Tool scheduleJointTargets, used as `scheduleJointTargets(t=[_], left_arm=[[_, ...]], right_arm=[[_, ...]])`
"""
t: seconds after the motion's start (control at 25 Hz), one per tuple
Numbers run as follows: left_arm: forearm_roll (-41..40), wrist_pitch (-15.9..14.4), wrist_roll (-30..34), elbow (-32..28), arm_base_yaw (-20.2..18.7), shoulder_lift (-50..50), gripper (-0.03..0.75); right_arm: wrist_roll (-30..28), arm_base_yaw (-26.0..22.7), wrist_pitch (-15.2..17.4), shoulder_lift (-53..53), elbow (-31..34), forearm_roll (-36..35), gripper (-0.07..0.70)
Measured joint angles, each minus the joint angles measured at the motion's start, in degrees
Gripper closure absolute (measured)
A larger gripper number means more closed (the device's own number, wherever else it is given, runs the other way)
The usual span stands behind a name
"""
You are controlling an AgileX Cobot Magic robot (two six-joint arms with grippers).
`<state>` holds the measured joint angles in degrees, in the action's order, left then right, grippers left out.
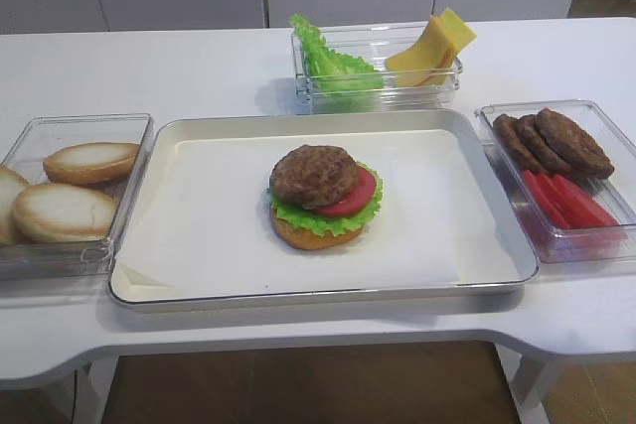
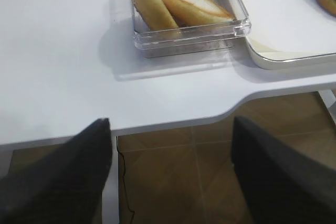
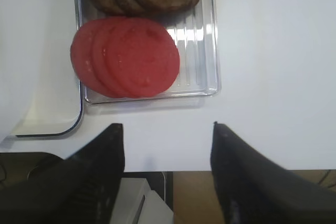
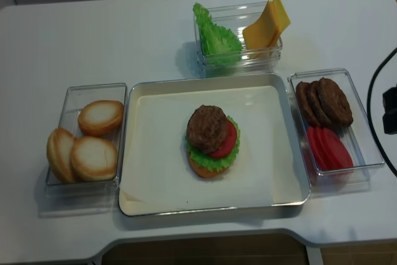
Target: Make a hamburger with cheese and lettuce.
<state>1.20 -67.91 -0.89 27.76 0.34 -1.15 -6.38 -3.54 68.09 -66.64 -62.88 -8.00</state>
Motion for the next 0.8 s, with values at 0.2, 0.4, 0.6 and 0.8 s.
scheduleJointTargets(t=[0.2, 0.4, 0.6, 0.8], left_arm=[[0.0, 0.0, 0.0, 0.0, 0.0, 0.0, 0.188], [0.0, 0.0, 0.0, 0.0, 0.0, 0.0, 0.188], [0.0, 0.0, 0.0, 0.0, 0.0, 0.0, 0.188], [0.0, 0.0, 0.0, 0.0, 0.0, 0.0, 0.188]], right_arm=[[0.0, 0.0, 0.99, 4.37, 0.11, 1.66, 0.234], [0.65, 0.0, 3.03, 9.98, 1.69, 4.16, 0.234], [3.18, 0.0, 3.68, 19.0, 5.41, 4.16, 0.234], [4.09, 0.0, 4.41, 29.3, 7.73, 4.16, 0.234]])
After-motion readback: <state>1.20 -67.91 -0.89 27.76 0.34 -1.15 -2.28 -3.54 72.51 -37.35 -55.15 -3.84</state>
